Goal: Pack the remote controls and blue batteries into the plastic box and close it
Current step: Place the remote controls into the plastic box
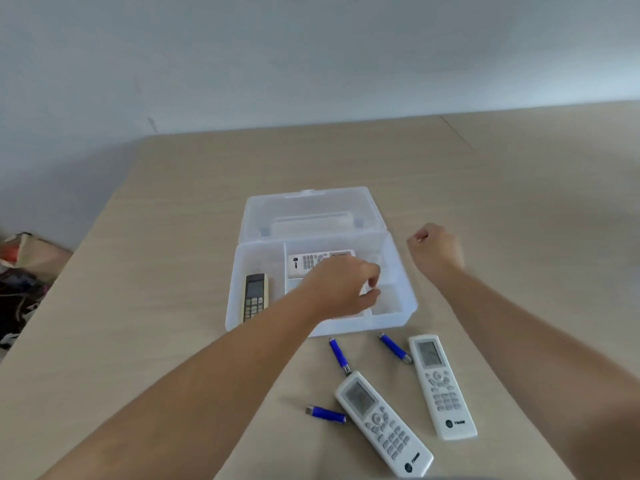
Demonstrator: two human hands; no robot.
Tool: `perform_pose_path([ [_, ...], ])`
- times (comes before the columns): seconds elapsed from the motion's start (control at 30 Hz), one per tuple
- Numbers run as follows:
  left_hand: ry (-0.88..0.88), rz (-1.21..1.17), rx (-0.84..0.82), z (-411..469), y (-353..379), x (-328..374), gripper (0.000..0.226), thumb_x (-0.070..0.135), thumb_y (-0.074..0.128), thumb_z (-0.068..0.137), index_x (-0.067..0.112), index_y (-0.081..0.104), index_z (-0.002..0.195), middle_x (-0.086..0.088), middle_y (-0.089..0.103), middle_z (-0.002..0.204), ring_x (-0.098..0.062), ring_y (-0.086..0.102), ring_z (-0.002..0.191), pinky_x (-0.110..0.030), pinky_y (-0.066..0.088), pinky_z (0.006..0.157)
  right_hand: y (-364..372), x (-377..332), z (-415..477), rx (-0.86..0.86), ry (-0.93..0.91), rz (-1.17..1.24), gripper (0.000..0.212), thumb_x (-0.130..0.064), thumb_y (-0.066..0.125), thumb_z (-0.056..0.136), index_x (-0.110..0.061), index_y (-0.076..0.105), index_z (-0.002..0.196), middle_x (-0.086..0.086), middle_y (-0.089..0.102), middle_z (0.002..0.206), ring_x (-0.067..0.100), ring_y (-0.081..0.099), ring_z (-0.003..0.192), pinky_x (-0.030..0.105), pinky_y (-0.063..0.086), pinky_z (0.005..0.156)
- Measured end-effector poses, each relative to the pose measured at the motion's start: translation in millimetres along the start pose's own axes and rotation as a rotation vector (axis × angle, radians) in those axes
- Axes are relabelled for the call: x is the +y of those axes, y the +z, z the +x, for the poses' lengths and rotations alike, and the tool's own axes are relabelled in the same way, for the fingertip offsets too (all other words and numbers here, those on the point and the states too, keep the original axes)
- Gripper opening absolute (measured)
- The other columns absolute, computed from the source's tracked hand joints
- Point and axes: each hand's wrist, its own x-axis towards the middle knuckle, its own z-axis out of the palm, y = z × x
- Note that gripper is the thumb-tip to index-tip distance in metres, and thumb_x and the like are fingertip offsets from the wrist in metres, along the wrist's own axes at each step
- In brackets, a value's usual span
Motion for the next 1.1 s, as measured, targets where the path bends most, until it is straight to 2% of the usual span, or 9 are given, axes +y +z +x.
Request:
perform_pose_path([
  [0.13, 0.109, 0.049, -0.358, -21.9, 47.1, 34.5, 0.049, 0.049, 0.066, 0.078, 0.014, 0.061, 0.112, -0.004, 0.065, 0.105, -0.023, 0.06, 0.098, -0.029, 0.042, 0.075, -12.0, 59.5, -54.9, -0.071, 0.144, -0.054, 0.014, -0.021, 0.054, 0.082, -0.01, 0.062, 0.081, 0.009, 0.064, 0.082, 0.034, 0.063, 0.088, 0.028, 0.043, 0.067],
  [0.27, 0.149, 0.152, -0.579, -38.6, 81.4, 40.5, 0.079, 0.053, 0.078, 0.065, 0.013, 0.053, 0.128, -0.005, 0.054, 0.122, -0.022, 0.053, 0.109, -0.035, 0.048, 0.087, -3.6, 93.6, -95.7, -0.342, 0.191, -0.155, 0.027, -0.029, 0.06, 0.077, -0.006, 0.06, 0.092, 0.007, 0.063, 0.084, 0.025, 0.061, 0.073, 0.028, 0.045, 0.061],
  [0.33, 0.16, 0.205, -0.595, -42.2, 91.7, 41.5, 0.076, 0.048, 0.08, 0.064, 0.015, 0.053, 0.127, -0.004, 0.053, 0.121, -0.021, 0.051, 0.111, -0.031, 0.044, 0.08, 1.9, 101.4, -109.7, -0.44, 0.185, -0.208, 0.043, -0.036, 0.067, 0.073, -0.008, 0.053, 0.102, 0.007, 0.061, 0.091, 0.023, 0.062, 0.072, 0.028, 0.046, 0.057],
  [0.47, 0.11, 0.211, -0.63, -42.0, 99.1, 46.9, 0.058, 0.031, 0.081, 0.066, 0.013, 0.058, 0.116, -0.004, 0.059, 0.118, -0.018, 0.054, 0.1, -0.024, 0.032, 0.057, 12.6, 112.9, -127.0, -0.435, 0.156, -0.275, 0.071, -0.037, 0.077, 0.066, -0.01, 0.039, 0.121, 0.013, 0.053, 0.114, 0.031, 0.06, 0.098, 0.034, 0.049, 0.067],
  [0.6, 0.065, 0.188, -0.665, -37.2, 101.4, 49.1, 0.055, 0.028, 0.084, 0.062, 0.013, 0.06, 0.109, -0.002, 0.062, 0.115, -0.017, 0.055, 0.092, -0.032, 0.041, 0.068, 19.3, 117.2, -132.0, -0.394, 0.216, -0.151, 0.071, -0.027, 0.078, 0.065, -0.011, 0.034, 0.119, 0.013, 0.053, 0.112, 0.032, 0.059, 0.1, 0.038, 0.054, 0.072],
  [0.73, 0.056, 0.203, -0.7, -35.4, 99.0, 51.6, 0.046, 0.03, 0.083, 0.065, 0.01, 0.065, 0.102, 0.002, 0.059, 0.086, -0.016, 0.053, 0.082, -0.028, 0.039, 0.062, 15.5, 123.4, -130.0, -0.412, 0.297, 0.116, 0.059, -0.013, 0.076, 0.071, -0.01, 0.038, 0.116, 0.009, 0.058, 0.104, 0.025, 0.061, 0.084, 0.029, 0.048, 0.053],
  [0.83, -0.05, 0.022, -0.689, -34.3, 92.9, 50.6, 0.035, 0.022, 0.081, 0.07, 0.01, 0.067, 0.1, 0.004, 0.057, 0.083, -0.015, 0.052, 0.08, -0.027, 0.039, 0.063, 6.0, 131.8, -121.7, -0.412, 0.322, 0.215, 0.049, -0.016, 0.076, 0.073, -0.014, 0.047, 0.112, 0.006, 0.063, 0.1, 0.023, 0.063, 0.081, 0.029, 0.048, 0.055],
  [1.0, -0.256, -0.557, -0.578, -33.7, 54.2, 35.3, 0.019, 0.015, 0.081, 0.069, 0.027, 0.07, 0.079, 0.012, 0.068, 0.079, -0.005, 0.062, 0.076, -0.021, 0.047, 0.074, -20.2, 115.6, -90.9, -0.387, 0.324, 0.515, 0.022, -0.035, 0.065, 0.083, -0.014, 0.065, 0.092, 0.009, 0.07, 0.083, 0.033, 0.07, 0.08, 0.051, 0.057, 0.084],
  [1.1, -0.312, -0.986, -0.501, -38.7, 26.5, 17.0, 0.025, 0.0, 0.073, 0.077, 0.025, 0.075, 0.074, 0.013, 0.074, 0.072, -0.001, 0.068, 0.072, -0.017, 0.05, 0.075, -34.8, 78.2, -73.3, -0.383, 0.253, 0.552, 0.025, -0.034, 0.055, 0.091, -0.014, 0.061, 0.079, 0.009, 0.066, 0.072, 0.027, 0.064, 0.063, 0.043, 0.056, 0.072],
])
